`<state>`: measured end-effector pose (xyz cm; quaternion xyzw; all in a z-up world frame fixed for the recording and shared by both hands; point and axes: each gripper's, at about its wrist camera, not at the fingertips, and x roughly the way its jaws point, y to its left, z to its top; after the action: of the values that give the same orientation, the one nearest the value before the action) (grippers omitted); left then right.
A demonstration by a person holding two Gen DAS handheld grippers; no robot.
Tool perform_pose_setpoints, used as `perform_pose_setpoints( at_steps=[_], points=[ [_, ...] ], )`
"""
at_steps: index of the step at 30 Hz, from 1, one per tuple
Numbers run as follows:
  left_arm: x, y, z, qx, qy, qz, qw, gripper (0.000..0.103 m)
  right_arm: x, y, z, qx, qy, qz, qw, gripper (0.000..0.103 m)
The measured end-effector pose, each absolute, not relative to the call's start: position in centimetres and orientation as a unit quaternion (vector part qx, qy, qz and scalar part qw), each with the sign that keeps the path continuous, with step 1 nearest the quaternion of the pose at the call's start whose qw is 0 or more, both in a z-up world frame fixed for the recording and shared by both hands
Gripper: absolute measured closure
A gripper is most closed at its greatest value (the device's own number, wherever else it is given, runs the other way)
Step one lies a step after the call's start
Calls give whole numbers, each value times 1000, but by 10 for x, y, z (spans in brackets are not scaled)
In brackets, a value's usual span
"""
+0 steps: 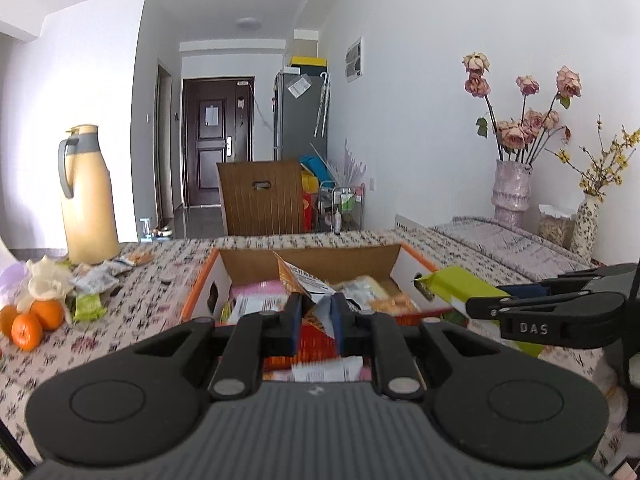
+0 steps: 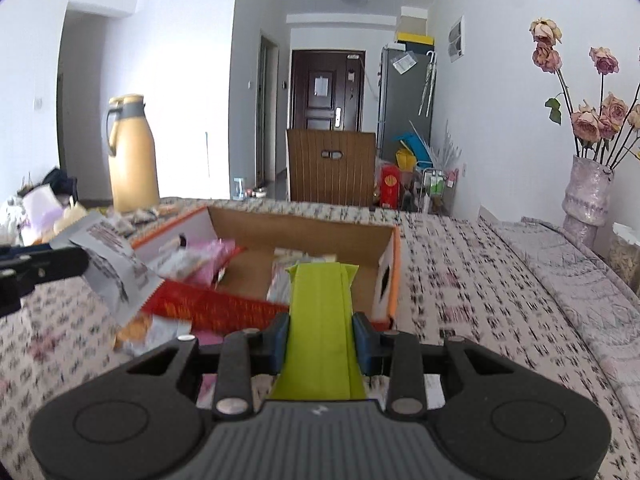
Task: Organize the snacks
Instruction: 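Carry the green bar and white packet into the box and open both tools, then move both tools back toward the remaining snacks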
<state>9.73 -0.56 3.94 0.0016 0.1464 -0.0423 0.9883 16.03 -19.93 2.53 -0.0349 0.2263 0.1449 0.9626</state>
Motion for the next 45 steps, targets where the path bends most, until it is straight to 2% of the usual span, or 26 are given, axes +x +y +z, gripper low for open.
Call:
perform_pose_setpoints(
  at_steps=[12,20,27,29,30,31,32,33,34,35,37,38,45],
  points=[
    [188,-16,52,14,144,-27,989,87,237,-183,28,9,214,127,969,70],
    [234,-11,28,-4,170,-10,985,87,279,-179,7,39,215,98,971,70],
    [245,-4,9,-9,192,-13,981,86,288,-182,-11,40,224,95,969,70],
    [244,-1,9,-14,190,-7,982,71,288,-184,-13,44,230,99,967,69],
    [243,1,9,-20,188,-2,982,48,288,-185,-13,47,230,103,967,63],
    [240,3,10,-21,183,8,983,37,287,-186,-13,51,229,106,966,50],
    [238,4,11,-20,178,19,984,35,287,-189,-14,55,228,105,966,43],
    [236,4,12,-21,172,23,985,26,286,-190,-14,57,225,103,967,27],
    [234,5,13,-23,167,27,985,10,285,-191,-13,60,221,101,968,15],
    [232,6,13,-24,160,37,986,2,283,-191,-12,61,218,100,969,12],
    [229,5,14,-23,149,48,987,0,281,-192,-12,63,213,100,970,2],
    [229,6,15,-24,149,48,987,0,282,-192,-12,65,212,100,970,0],
    [234,8,20,-34,160,60,985,0,286,-193,-10,67,211,91,971,0]
  ],
)
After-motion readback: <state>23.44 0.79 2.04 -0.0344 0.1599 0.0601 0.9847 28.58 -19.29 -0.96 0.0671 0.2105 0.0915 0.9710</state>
